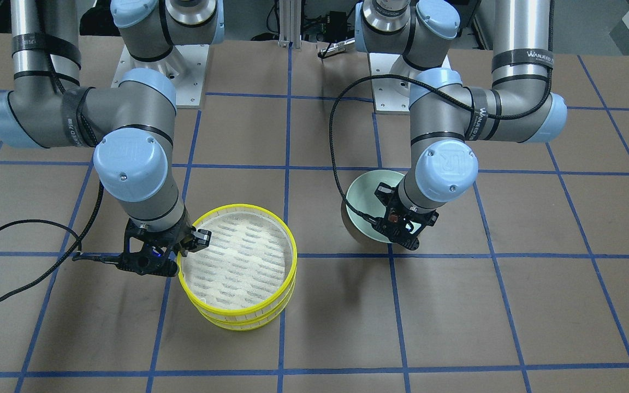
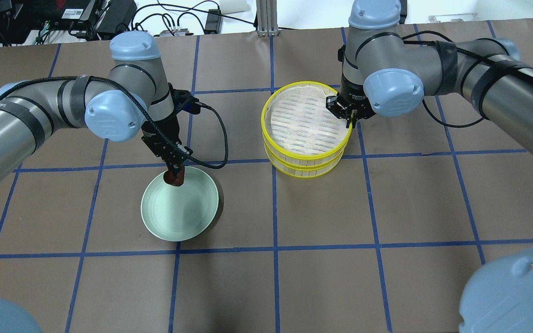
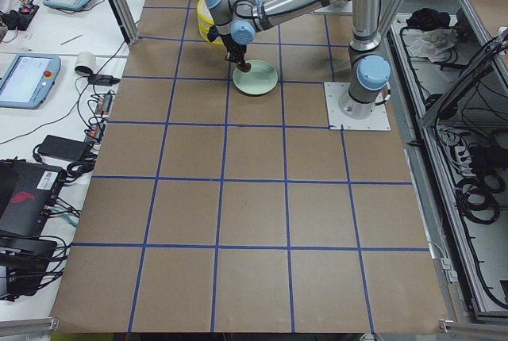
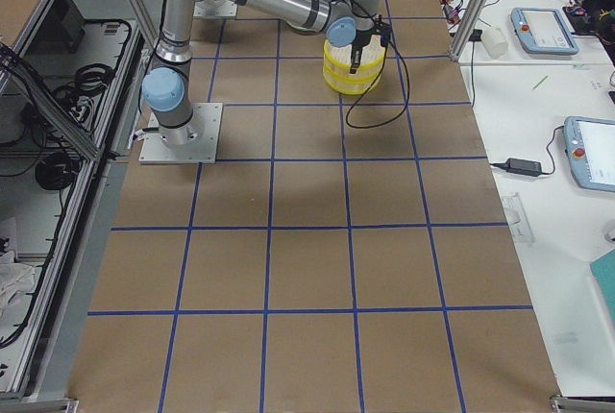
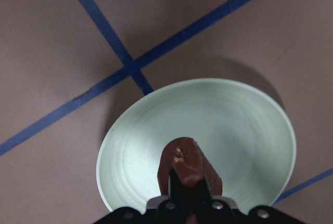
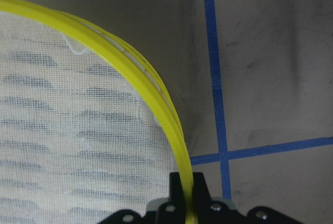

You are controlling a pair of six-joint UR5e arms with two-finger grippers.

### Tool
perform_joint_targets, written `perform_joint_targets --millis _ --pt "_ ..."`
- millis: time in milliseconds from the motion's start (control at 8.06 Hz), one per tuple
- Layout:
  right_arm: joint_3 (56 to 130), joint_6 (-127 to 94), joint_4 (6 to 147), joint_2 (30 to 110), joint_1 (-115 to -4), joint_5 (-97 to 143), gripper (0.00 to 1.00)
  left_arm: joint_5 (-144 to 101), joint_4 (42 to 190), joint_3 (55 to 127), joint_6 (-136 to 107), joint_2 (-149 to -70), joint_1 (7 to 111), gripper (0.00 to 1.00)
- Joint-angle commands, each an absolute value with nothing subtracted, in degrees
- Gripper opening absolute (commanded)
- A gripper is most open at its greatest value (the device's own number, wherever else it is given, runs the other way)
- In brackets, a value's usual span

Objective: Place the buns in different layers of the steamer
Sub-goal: 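Carry brown bun into top steamer tier while right gripper opens and rises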

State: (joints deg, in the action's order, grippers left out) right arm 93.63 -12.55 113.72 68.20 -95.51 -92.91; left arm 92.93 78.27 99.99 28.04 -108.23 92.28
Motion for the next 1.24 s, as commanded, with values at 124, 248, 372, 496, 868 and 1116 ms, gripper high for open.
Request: perform_joint_targets --millis 124,248,372,496,868,1116 --pt "93.7 -12.7 113.5 68.4 -95.5 -93.0 1.0 91.2 78.0 95.4 21.1 -104.6 95.9 0.0" --pt "93.3 -12.7 113.2 68.9 -95.5 -92.8 1.0 88.1 77.6 94.4 18.7 -103.5 96.4 0.0" --pt "92.8 -12.6 113.1 69.9 -95.5 -92.8 1.0 86.9 77.3 93.5 16.5 -102.9 97.3 0.0" --pt "91.9 -12.3 112.7 72.6 -95.2 -92.9 1.0 86.6 75.8 92.4 14.1 -102.7 98.6 0.0" --pt "87.8 -12.0 101.3 82.4 -92.0 -89.2 1.0 76.9 64.2 91.8 4.0 -103.7 102.6 0.0" --pt "79.2 -11.9 87.1 84.2 -90.8 -87.9 1.0 68.4 55.1 92.1 -0.8 -106.8 103.9 0.0"
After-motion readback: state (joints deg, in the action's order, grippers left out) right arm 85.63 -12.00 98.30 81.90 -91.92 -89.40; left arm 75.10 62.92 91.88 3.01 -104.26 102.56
